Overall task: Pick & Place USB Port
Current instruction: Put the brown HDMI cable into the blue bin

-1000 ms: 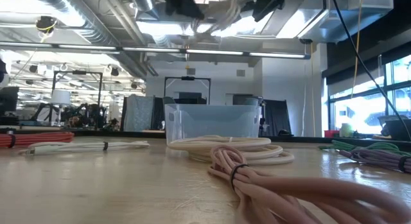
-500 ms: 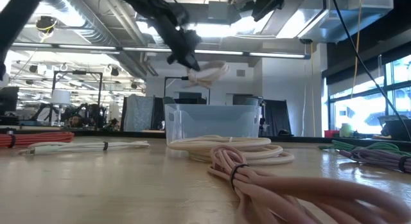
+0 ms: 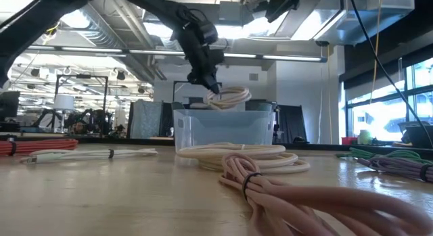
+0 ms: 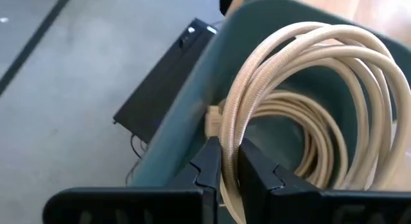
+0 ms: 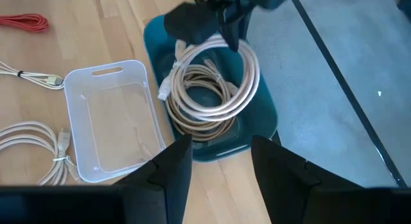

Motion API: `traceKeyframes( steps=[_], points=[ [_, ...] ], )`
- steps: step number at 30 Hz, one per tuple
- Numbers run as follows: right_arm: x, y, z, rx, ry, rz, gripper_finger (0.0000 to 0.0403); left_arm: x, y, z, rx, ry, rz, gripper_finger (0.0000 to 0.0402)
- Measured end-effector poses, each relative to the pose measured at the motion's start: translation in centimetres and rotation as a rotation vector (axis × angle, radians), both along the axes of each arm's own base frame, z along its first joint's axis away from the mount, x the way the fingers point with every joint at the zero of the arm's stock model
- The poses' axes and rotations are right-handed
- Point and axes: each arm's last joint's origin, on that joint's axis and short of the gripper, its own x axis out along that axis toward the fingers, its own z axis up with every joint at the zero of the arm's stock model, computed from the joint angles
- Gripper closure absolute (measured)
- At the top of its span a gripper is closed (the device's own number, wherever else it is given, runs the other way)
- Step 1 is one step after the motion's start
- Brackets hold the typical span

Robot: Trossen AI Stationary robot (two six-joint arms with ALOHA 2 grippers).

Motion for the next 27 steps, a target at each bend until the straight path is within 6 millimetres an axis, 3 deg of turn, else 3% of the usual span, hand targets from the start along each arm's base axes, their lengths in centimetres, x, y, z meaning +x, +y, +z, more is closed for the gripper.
traceKeyframes(
  steps=[16,27],
  points=[
    [0.0,0.0,0.0,0.002,0.004,0.001,0.024,2.7,1.3,-6.9,-0.007,0.135,0.047,0.038],
    [-0.2,0.1,-0.2,0.008,0.025,0.003,0.024,3.2,1.2,-8.4,-0.024,0.155,0.037,0.0392]
  ],
)
